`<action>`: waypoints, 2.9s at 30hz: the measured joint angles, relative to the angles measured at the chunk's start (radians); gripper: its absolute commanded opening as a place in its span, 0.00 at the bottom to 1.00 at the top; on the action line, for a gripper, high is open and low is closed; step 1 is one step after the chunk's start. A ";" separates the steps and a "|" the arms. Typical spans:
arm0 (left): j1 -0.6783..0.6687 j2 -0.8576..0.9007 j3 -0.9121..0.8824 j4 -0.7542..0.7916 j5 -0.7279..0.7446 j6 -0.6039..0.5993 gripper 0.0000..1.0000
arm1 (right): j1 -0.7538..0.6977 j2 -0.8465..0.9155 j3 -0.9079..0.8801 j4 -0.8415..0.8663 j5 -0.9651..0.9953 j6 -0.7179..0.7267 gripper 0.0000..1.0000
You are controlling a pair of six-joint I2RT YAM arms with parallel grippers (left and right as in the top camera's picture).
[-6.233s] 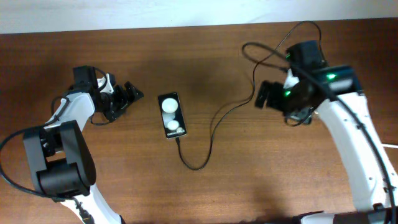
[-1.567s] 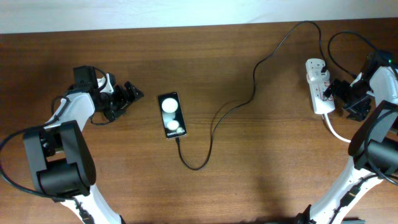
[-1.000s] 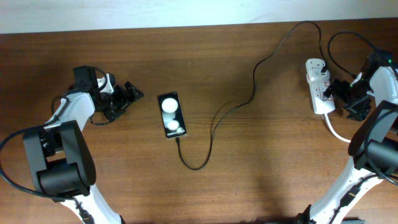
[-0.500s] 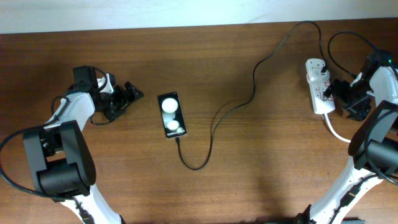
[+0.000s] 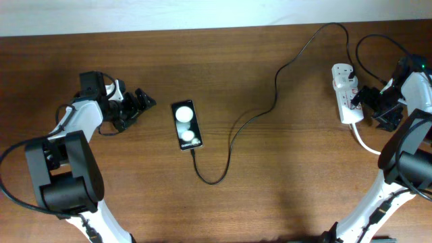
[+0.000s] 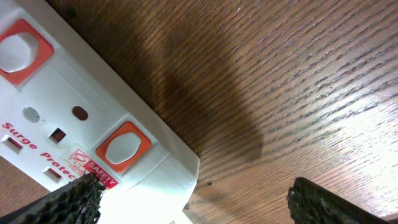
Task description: Plug charger to phone and switch on socket
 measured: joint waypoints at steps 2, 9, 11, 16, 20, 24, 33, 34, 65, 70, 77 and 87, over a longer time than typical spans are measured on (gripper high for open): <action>0.000 0.000 0.000 0.000 0.000 0.000 0.99 | 0.000 0.000 0.000 0.000 0.000 0.000 0.99; 0.000 0.000 0.000 0.000 0.000 0.000 0.99 | 0.000 0.000 0.000 0.000 0.000 0.000 0.99; 0.000 -0.002 0.000 0.000 0.000 0.000 0.99 | 0.000 0.000 0.000 0.000 0.000 0.000 0.99; 0.000 -0.050 -0.017 -0.009 -0.033 0.000 0.99 | 0.000 0.000 0.000 0.000 0.000 0.000 0.99; -0.017 -0.211 -0.021 -0.008 -0.042 0.000 0.99 | 0.000 0.000 0.001 -0.001 0.000 0.000 0.99; -0.076 -0.334 -0.021 -0.007 -0.045 0.000 0.99 | 0.000 0.000 0.001 0.000 0.000 0.000 0.99; -0.280 -0.371 -0.021 -0.008 -0.045 0.000 0.99 | 0.000 0.000 0.001 0.000 0.000 0.000 0.99; -0.304 -0.371 -0.021 -0.008 -0.045 0.000 0.99 | 0.000 0.000 0.001 0.000 0.000 0.000 0.99; -0.340 -0.688 -0.877 0.827 -0.209 0.230 0.99 | 0.000 0.000 0.001 -0.002 0.000 0.000 0.99; -0.313 -0.765 -1.012 0.861 -0.214 0.229 0.99 | 0.000 0.000 0.001 -0.002 0.000 0.000 0.99; -0.235 -0.913 -1.150 0.868 -0.218 0.230 0.99 | 0.000 0.000 0.001 -0.003 0.000 0.000 0.99; -0.220 -1.187 -1.270 0.765 -0.244 0.230 0.99 | 0.000 0.000 0.001 -0.003 0.000 -0.001 0.99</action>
